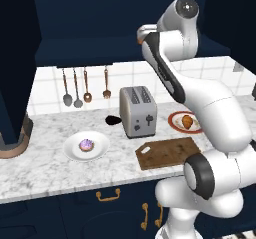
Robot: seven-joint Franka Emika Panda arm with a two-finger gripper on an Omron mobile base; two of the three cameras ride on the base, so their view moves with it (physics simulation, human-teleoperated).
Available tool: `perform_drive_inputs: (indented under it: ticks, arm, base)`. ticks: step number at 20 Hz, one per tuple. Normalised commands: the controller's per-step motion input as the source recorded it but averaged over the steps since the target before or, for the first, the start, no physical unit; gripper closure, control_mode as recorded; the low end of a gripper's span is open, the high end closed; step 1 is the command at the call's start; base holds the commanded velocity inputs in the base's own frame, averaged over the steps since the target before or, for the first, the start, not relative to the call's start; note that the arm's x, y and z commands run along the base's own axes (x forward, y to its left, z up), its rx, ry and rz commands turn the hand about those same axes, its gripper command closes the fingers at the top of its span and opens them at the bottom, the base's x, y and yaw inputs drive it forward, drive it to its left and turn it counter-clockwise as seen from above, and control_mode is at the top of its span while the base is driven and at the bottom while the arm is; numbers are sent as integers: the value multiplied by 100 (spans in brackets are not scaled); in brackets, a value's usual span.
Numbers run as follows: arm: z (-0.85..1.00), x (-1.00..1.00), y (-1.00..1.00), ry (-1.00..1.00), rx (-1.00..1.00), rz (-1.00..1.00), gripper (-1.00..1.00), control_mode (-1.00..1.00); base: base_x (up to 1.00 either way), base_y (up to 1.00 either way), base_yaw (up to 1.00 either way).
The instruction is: From the different types of pastries on the counter, select a croissant and place it on the cutting board. Then retrieve a jar of jam from the cabinet and place it alongside the croissant on the cutting board.
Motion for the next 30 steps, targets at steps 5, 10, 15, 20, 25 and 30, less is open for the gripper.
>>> perform_drive_inputs:
  ticks: [5, 10, 15, 20, 25, 30]
  arm:
    - [-28, 46, 0, -4, 0, 0, -100, -100]
    - [-13, 36, 0, -3, 0, 0, -100, -100]
    - [1, 48, 0, 1, 5, 0, -100, -100]
    - [2, 50, 0, 5, 6, 0, -100, -100]
    - [12, 38, -5, 16, 1, 0, -100, -100]
    - [20, 11, -1, 4, 0, 0, -100, -100]
  base:
    - [0, 0, 0]
    - [0, 0, 0]
    - [0, 0, 0]
    - [0, 0, 0]
    - [0, 0, 0]
    - [0, 0, 0]
